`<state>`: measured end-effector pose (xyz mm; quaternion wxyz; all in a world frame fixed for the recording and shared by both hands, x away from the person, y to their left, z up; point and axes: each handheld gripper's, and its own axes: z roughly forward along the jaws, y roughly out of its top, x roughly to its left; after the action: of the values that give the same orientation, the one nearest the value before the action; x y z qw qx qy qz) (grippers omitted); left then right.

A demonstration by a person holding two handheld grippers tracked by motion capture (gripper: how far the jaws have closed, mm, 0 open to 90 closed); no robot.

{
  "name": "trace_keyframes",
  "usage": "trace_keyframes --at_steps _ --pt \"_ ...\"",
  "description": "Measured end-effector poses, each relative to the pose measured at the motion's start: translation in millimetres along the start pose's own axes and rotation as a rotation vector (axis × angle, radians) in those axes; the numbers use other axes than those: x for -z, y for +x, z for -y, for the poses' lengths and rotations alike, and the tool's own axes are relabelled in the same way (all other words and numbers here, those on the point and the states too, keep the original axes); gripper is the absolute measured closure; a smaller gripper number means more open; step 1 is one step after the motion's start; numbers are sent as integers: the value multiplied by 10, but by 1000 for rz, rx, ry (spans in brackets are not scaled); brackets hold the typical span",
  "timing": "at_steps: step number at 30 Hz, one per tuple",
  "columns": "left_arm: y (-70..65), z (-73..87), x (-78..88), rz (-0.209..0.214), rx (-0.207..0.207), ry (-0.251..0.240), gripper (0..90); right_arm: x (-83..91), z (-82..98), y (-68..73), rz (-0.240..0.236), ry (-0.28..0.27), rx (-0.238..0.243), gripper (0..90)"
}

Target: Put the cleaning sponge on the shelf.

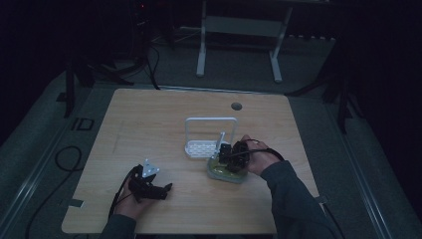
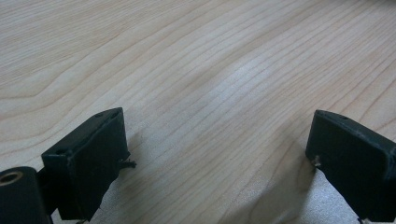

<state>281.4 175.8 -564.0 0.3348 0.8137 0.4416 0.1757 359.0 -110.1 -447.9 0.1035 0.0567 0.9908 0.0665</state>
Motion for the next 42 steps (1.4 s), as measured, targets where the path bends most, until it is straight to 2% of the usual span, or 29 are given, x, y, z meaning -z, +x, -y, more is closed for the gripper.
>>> trace_keyframes --at_steps 5,14,30,35,42 --pt "-1 0 -1 1 0 0 54 -8 -20 -13 14 -25 10 716" --pt "-1 -1 -2 0 0 0 54 -13 -93 -47 18 -38 30 716" --pt "-1 -4 -5 2 -2 0 51 8 -319 -51 49 -40 97 716" --pt "-1 -4 -5 1 -2 0 51 -19 -367 -61 64 -16 110 716" --pt "0 -4 -5 2 -3 1 50 16 -445 -65 85 -14 140 716"
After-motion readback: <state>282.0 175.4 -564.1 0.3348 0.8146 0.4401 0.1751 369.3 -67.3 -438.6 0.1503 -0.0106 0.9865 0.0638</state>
